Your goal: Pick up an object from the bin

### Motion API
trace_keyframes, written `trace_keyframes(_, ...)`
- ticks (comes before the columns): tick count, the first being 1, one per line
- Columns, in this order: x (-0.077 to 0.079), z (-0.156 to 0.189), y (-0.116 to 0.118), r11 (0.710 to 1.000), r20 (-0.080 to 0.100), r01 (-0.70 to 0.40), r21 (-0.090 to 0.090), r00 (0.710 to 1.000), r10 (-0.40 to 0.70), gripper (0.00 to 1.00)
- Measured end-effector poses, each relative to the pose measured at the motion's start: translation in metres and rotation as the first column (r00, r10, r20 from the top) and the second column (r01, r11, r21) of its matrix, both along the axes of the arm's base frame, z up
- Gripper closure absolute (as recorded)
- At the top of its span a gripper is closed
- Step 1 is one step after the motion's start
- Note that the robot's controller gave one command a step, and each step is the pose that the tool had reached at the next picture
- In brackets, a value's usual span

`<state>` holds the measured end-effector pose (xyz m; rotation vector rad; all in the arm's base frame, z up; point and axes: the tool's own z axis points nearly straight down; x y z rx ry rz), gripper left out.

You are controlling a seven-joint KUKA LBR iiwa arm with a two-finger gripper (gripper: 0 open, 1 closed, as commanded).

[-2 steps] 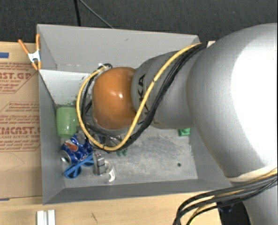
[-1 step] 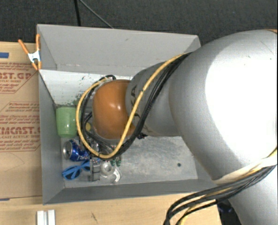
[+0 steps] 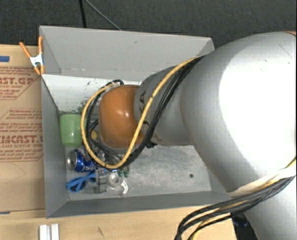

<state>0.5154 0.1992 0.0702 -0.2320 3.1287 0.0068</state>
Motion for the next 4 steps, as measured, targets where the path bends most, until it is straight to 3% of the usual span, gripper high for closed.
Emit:
trace_keyframes(1, 0.000, 0.001, 0.001, 1.000, 0.001, 0.000, 0.002, 1.000, 0.000, 1.00)
trace_keyframes(4, 0.001, 0.099, 0.005, 1.000, 0.000, -0.003, -0.001, 1.000, 0.003, 1.00)
